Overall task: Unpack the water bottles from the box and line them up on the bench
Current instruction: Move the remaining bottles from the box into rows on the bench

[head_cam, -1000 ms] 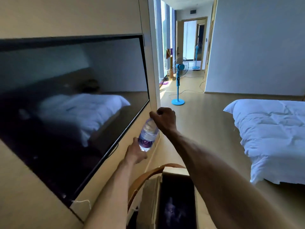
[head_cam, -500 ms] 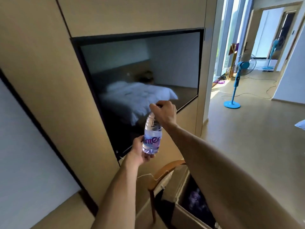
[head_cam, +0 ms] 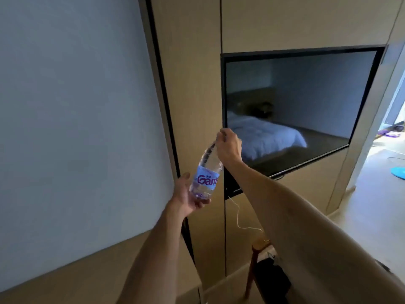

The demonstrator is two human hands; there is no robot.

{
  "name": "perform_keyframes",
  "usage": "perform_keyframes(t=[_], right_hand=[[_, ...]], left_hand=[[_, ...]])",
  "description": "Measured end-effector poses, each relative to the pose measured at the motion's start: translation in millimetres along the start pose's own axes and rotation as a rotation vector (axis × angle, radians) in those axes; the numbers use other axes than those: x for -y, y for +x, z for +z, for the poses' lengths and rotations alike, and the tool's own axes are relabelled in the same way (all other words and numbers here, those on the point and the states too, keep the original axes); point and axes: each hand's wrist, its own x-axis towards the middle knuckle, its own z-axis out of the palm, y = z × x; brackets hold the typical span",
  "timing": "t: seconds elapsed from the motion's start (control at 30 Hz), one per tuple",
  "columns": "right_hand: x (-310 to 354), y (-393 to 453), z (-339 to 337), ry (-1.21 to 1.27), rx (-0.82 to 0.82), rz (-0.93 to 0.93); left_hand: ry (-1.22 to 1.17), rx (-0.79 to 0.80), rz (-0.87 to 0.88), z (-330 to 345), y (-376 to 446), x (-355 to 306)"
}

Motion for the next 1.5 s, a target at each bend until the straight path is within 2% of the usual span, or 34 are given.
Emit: perform_keyframes(t=[0.1, 0.2, 0.37, 0.6, 0.73, 0.87, 1.0, 1.1, 1.37, 1.5], right_hand=[[36, -34, 60, 0.032, 0.056, -0.061], [72, -69, 117, 0.061, 0.071, -0.074], [130, -130, 211, 0.223, 0.175, 0.012], [196, -223, 324, 0.357, 0.355, -0.094], [224, -266, 377, 0.395, 0.44, -0.134], [240, -296, 427, 0.421, 0.525, -0.166], [252, -315, 473, 0.437, 0.652, -0.175], [267, -323, 510, 0.461, 0.72, -0.149], [303, -353, 588, 0.403, 0.863, -0.262], [311, -373, 621, 0.315, 0.953, -0.284]], left_hand=[[-0.024, 0.032, -0.023, -45, -34, -14], [-0.081, -0.017, -0.029, -97, -68, -24], [-0.08, -0.169, 0.061, -206, -123, -39], [-0.219, -0.421, 0.2, -331, -194, -35], [-0.362, -0.433, 0.247, -389, -230, -29], [-0.495, -0.409, 0.185, -449, -259, -22], [-0.431, -0.458, 0.138, -488, -273, -33], [-0.389, -0.564, 0.172, -516, -281, -42], [-0.437, -0.977, 0.384, -587, -300, -52], [-0.411, -0.957, 0.397, -618, -319, -40]])
